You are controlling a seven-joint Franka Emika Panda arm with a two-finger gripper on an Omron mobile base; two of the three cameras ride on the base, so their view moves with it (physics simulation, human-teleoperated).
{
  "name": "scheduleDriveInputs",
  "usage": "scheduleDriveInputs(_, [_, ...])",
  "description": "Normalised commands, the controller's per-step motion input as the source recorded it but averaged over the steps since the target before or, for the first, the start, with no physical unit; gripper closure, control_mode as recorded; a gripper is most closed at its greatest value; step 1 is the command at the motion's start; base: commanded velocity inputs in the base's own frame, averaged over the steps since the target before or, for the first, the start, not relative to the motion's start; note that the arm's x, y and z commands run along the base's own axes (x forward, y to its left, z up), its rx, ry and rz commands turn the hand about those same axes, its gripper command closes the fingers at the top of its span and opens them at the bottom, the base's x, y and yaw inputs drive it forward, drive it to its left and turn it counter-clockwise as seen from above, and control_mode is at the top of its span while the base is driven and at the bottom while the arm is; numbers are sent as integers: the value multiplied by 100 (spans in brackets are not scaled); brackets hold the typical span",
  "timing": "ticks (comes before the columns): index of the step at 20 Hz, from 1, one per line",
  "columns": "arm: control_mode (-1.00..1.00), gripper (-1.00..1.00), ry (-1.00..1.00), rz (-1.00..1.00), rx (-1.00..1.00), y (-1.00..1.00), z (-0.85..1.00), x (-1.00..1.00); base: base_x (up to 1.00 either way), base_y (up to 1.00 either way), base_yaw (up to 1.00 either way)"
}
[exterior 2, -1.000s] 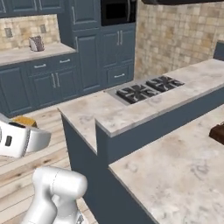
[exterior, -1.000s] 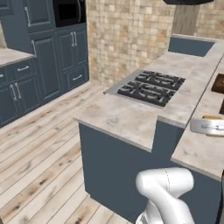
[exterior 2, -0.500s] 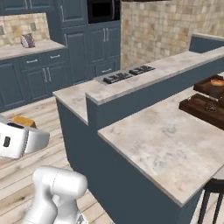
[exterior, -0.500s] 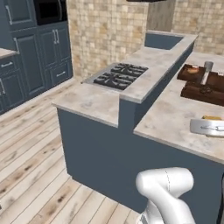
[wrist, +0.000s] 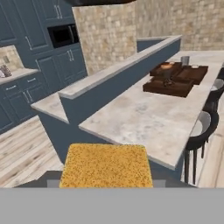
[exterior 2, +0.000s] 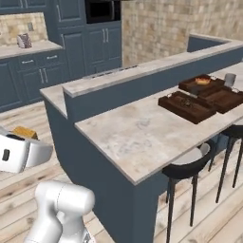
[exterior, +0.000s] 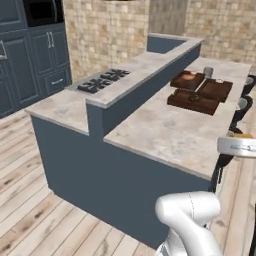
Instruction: Take the cake and donut from the fridge and place them on the empty tray on the dining counter.
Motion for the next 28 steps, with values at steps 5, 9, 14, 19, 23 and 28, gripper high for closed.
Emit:
scheduleDriveInputs(5, [100,100,0,0,0,0,0,0,2,-100,25])
scheduleDriveInputs(9, [100,100,0,0,0,0,0,0,10,-100,23])
scheduleDriveInputs(14, [100,100,0,0,0,0,0,0,8,-100,25])
scheduleDriveInputs(19, [100,100,0,0,0,0,0,0,19,-100,29])
scheduleDriveInputs(23, [100,100,0,0,0,0,0,0,10,-100,40])
scheduleDriveInputs(28, [100,100,0,0,0,0,0,0,0,-100,48])
